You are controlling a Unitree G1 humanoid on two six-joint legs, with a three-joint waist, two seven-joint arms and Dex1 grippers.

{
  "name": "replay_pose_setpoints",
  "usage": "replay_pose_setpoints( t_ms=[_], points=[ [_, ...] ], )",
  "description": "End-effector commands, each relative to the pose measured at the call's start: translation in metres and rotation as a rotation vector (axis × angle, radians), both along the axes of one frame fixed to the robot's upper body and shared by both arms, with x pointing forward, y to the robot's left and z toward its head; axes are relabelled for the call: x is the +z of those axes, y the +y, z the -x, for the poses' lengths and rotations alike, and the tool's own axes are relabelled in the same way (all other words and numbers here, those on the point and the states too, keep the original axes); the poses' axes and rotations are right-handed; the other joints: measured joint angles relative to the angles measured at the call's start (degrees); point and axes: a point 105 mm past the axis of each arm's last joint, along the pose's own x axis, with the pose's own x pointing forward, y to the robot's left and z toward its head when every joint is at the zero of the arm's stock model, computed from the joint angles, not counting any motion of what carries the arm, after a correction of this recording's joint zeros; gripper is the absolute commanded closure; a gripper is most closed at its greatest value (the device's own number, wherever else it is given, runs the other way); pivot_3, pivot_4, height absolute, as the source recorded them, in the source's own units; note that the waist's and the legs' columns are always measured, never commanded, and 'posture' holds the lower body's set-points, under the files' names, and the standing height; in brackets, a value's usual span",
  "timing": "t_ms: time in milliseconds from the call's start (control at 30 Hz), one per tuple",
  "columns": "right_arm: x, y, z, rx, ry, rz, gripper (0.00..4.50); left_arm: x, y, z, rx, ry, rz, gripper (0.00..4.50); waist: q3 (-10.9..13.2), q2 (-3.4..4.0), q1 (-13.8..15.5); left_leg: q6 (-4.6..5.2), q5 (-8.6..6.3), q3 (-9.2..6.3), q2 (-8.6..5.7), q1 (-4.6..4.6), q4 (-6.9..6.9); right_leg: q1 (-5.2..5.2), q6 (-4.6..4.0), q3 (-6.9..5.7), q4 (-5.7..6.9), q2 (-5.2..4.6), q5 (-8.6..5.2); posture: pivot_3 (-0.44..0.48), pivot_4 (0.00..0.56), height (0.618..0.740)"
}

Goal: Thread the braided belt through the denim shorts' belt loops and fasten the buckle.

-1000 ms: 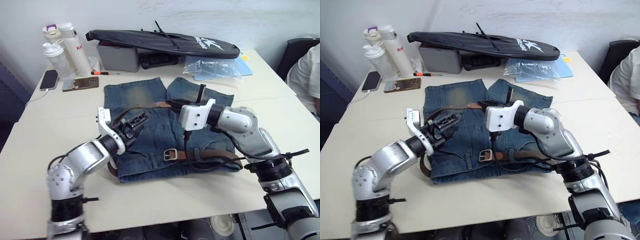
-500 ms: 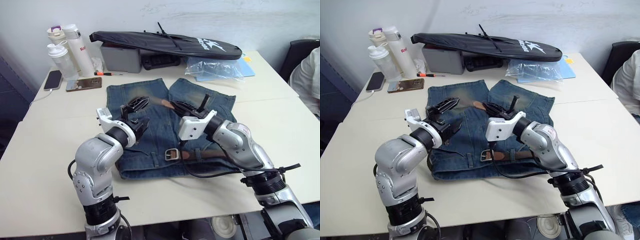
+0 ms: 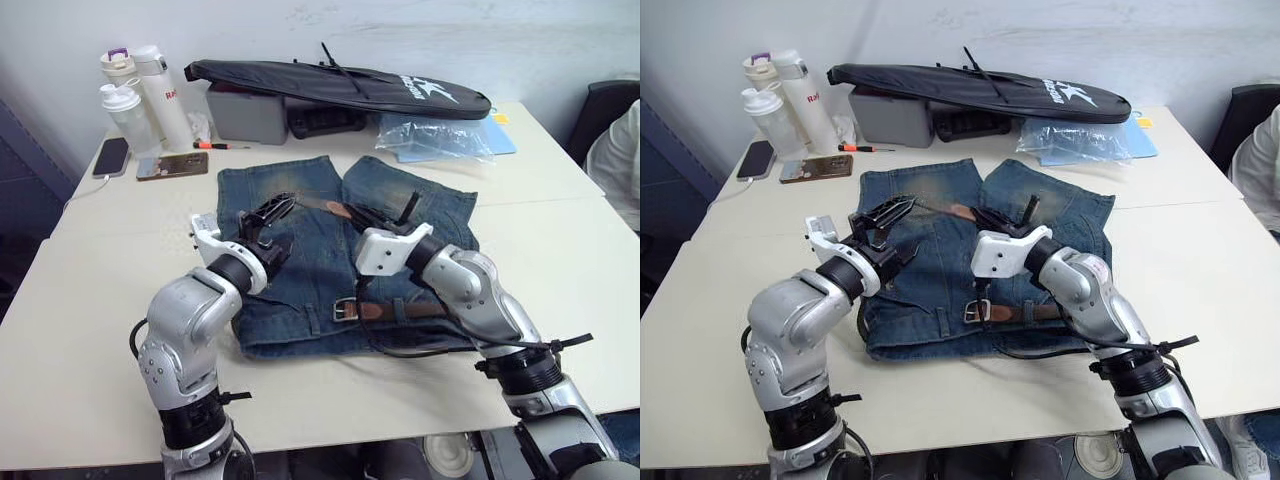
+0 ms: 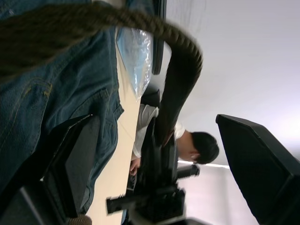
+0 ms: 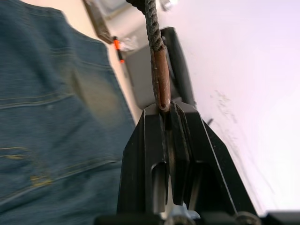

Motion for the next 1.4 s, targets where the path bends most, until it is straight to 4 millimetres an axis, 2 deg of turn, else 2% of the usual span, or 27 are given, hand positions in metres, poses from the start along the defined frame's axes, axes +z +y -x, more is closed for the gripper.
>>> replay_pose_setpoints(
  t_ms=[33, 400, 500, 633, 767, 967, 1067, 1100, 1133, 1233, 1333, 1367, 1400],
  points=[
    [0.016, 0.005, 0.012, 0.044, -0.066, -0.008, 4.50, 0.013, 0.000, 0.000, -0.009, -0.061, 0.033, 0.12, 0.0, 0.00, -0.1, 0.00, 0.00, 0.00, 0.00, -0.04, 0.00, -0.02, 0.02, 0.00, -0.03, 0.00, 0.01, 0.000, 0.150, 0.642],
    [0.010, 0.006, 0.020, 0.056, -0.052, -0.002, 4.50, 0.006, 0.011, -0.015, 0.013, -0.007, 0.037, 0.12, 0.0, 0.00, -0.1, 0.01, 0.02, -0.06, 0.00, -0.28, -0.03, 0.00, 0.02, -0.06, -0.03, 0.01, 0.01, 0.000, 0.150, 0.642],
    [0.010, 0.006, 0.021, 0.057, -0.051, -0.002, 4.50, 0.002, 0.010, -0.017, 0.009, 0.019, 0.037, 0.82, 0.0, -0.01, -0.1, 0.01, 0.02, -0.06, 0.00, -0.28, -0.04, -0.01, 0.02, -0.07, -0.05, 0.01, 0.01, 0.000, 0.150, 0.642],
    [0.012, 0.006, 0.022, 0.058, -0.055, -0.006, 4.50, -0.003, 0.006, -0.016, -0.016, 0.024, 0.013, 2.52, 0.0, -0.01, -0.1, 0.01, 0.01, -0.10, 0.00, -0.28, -0.04, -0.02, 0.02, -0.11, -0.08, 0.01, 0.01, 0.000, 0.150, 0.642],
    [0.016, 0.011, 0.026, 0.087, -0.068, -0.014, 4.50, -0.009, 0.006, -0.016, -0.020, 0.053, -0.008, 4.43, 0.0, -0.01, -0.1, 0.01, 0.01, -0.10, 0.00, -0.28, -0.06, -0.01, 0.02, -0.11, -0.09, 0.01, 0.01, 0.000, 0.150, 0.642],
    [0.013, 0.009, 0.025, 0.080, -0.059, -0.007, 4.50, -0.009, 0.006, -0.017, -0.025, 0.048, -0.010, 4.48, 0.0, -0.01, -0.1, 0.00, 0.02, -0.11, 0.00, -0.28, -0.08, -0.02, 0.02, -0.12, -0.10, 0.01, 0.01, 0.000, 0.150, 0.642],
    [0.016, 0.003, 0.026, 0.095, 0.002, -0.099, 4.50, -0.005, 0.012, -0.020, -0.006, 0.031, -0.005, 4.48, 0.0, -0.02, 0.0, 0.00, 0.02, -0.11, 0.00, -0.28, -0.08, -0.01, 0.02, -0.12, -0.12, 0.01, 0.01, 0.000, 0.150, 0.642],
    [0.015, 0.002, 0.026, 0.106, 0.031, -0.103, 3.62, -0.004, 0.016, -0.022, 0.001, 0.019, -0.006, 4.50, 0.0, -0.02, -0.1, 0.00, 0.02, -0.13, 0.00, -0.28, -0.07, -0.02, 0.02, -0.14, -0.12, 0.01, 0.01, 0.000, 0.150, 0.642],
    [0.013, 0.001, 0.028, 0.119, 0.055, -0.094, 3.46, -0.002, 0.019, -0.022, 0.005, 0.007, -0.014, 4.50, 0.0, -0.01, -0.1, 0.00, 0.02, -0.13, 0.00, -0.28, -0.08, -0.02, 0.02, -0.14, -0.12, 0.01, 0.01, 0.000, 0.150, 0.642],
    [0.008, 0.001, 0.032, 0.155, 0.151, -0.071, 2.09, 0.000, 0.025, -0.023, 0.003, -0.032, -0.055, 4.50, 0.0, 0.00, -0.1, 0.01, 0.01, -0.14, 0.00, -0.28, -0.10, -0.02, 0.02, -0.17, -0.12, 0.02, 0.01, 0.000, 0.150, 0.642],
    [0.003, -0.001, 0.042, 0.222, 0.329, -0.069, 0.57, 0.001, 0.048, -0.023, 0.019, -0.096, -0.146, 4.50, 0.0, 0.01, -0.1, 0.01, 0.01, -0.15, 0.00, -0.27, -0.15, 0.00, 0.02, -0.17, -0.14, 0.02, 0.01, 0.000, 0.150, 0.642],
    [-0.002, -0.004, 0.047, 0.251, 0.420, -0.056, 0.21, 0.001, 0.057, -0.023, 0.020, -0.122, -0.174, 4.50, 0.0, 0.01, -0.2, 0.02, 0.02, -0.15, 0.00, -0.27, -0.16, -0.02, 0.02, -0.18, -0.14, 0.02, 0.01, 0.000, 0.150, 0.642],
    [-0.009, -0.009, 0.053, 0.276, 0.514, -0.029, 0.03, -0.002, 0.065, -0.021, 0.002, -0.151, -0.209, 4.50, 0.0, 0.02, -0.2, 0.02, 0.02, -0.15, 0.00, -0.25, -0.17, -0.03, 0.02, -0.18, -0.14, 0.02, 0.01, 0.000, 0.150, 0.642]
  ],
)
